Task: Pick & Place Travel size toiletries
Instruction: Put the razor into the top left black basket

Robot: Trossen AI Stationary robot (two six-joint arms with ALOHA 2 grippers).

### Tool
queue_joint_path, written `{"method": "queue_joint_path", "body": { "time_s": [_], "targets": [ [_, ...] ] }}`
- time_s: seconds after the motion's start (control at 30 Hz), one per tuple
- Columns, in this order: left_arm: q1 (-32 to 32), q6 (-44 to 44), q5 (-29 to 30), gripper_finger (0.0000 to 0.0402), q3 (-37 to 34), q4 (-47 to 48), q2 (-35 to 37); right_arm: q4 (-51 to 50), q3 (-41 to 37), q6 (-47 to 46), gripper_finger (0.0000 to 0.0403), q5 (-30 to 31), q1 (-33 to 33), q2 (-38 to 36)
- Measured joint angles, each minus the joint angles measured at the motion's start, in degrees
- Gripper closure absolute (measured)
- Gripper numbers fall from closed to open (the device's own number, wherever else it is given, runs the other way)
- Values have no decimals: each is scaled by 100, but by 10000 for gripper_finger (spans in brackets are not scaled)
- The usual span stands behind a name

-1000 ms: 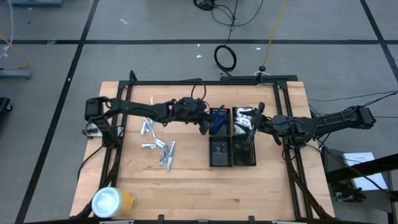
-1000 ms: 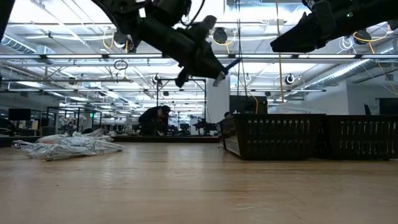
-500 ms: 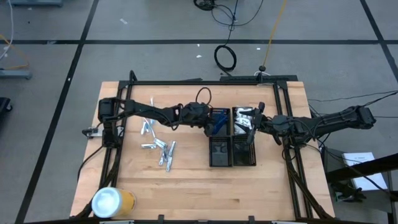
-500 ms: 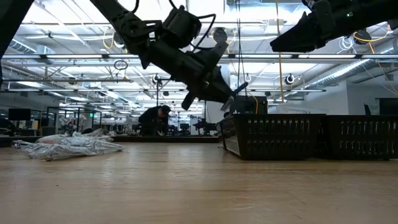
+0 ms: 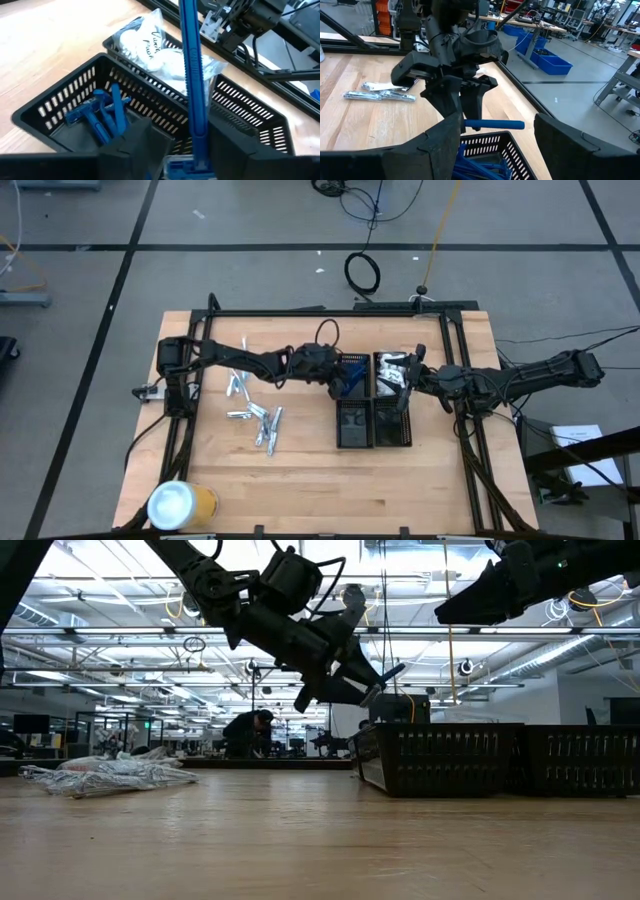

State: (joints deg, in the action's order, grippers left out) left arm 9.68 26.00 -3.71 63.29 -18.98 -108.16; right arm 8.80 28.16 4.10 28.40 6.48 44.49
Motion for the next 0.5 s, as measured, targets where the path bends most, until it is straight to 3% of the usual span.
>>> {"method": "queue_joint_path", "body": {
  "time_s": [0.2, 0.5],
  "targets": [
    [76, 6, -141, 166, 0, 35, 0, -2, 0, 1, 165, 0, 0, 0],
    [165, -128, -127, 138, 0, 27, 0, -2, 0, 2, 165, 0, 0, 2]
  ]
}}
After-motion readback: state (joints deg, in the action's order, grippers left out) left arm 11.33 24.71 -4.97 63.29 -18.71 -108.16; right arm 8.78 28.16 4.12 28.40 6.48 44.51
